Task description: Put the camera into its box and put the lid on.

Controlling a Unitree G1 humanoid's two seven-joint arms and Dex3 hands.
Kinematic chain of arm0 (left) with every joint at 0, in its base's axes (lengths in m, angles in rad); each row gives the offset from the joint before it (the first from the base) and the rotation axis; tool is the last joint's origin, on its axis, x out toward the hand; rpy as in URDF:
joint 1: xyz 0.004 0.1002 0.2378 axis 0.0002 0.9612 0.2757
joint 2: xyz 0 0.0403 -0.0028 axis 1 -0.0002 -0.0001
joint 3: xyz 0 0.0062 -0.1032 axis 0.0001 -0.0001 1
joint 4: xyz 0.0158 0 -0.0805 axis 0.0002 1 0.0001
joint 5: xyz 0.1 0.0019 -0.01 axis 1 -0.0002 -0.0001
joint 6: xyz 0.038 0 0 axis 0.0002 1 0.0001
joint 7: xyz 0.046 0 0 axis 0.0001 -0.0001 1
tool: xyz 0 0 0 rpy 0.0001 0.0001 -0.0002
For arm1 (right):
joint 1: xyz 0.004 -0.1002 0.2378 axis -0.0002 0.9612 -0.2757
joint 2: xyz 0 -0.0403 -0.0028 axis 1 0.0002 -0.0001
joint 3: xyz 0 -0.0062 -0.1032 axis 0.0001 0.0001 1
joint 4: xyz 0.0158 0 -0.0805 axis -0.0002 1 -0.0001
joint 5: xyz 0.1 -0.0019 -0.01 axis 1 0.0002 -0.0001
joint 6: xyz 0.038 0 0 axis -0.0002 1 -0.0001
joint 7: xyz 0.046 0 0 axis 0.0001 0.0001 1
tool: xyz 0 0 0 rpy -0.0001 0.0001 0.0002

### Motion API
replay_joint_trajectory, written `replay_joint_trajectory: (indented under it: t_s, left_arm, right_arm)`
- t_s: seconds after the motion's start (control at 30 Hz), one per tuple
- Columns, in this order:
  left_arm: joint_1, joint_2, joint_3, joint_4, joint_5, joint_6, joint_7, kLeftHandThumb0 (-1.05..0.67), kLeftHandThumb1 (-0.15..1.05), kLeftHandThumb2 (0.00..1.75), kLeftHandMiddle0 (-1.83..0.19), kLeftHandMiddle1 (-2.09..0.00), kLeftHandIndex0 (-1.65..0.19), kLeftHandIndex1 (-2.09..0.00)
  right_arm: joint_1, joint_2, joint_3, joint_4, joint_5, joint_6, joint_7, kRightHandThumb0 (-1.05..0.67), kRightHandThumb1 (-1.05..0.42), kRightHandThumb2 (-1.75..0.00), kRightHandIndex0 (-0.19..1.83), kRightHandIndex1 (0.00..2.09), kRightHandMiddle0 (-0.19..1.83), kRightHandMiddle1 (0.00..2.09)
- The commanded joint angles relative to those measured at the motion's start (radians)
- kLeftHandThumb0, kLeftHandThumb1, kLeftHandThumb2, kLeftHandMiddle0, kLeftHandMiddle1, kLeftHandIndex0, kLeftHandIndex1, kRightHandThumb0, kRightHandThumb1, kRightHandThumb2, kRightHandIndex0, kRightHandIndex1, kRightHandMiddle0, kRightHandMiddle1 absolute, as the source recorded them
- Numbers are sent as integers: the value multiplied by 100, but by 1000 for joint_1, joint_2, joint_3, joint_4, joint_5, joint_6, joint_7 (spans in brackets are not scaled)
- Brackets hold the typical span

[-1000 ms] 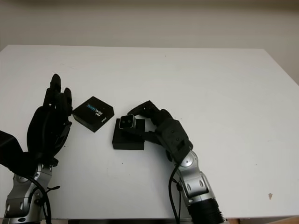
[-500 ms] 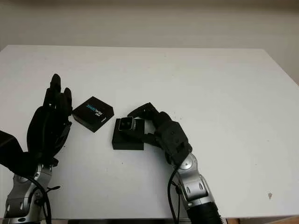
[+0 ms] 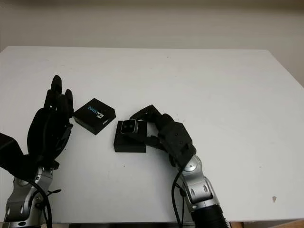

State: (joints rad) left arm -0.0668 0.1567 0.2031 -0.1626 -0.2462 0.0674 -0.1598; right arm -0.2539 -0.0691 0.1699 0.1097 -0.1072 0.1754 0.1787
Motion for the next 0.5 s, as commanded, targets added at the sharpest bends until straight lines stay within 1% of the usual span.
replay_joint_trajectory:
  t_s: [0.0,0.2,0.47]
  left_arm:
    - [-3,7,2,-21,-1,4,1,-76,105,62,19,0,19,0]
    - [-4,6,3,-19,-3,-2,-1,-76,105,62,19,0,19,0]
    - [-1,12,3,-21,-2,-1,-8,-76,105,62,19,0,19,0]
  right_arm:
    - [-6,-1,-4,5,7,17,5,-35,-102,-5,-5,87,21,169]
    - [-9,-8,3,2,3,37,20,-36,-102,-5,-2,81,23,167]
    - [-19,-27,1,3,16,69,72,-35,-103,-6,0,73,21,166]
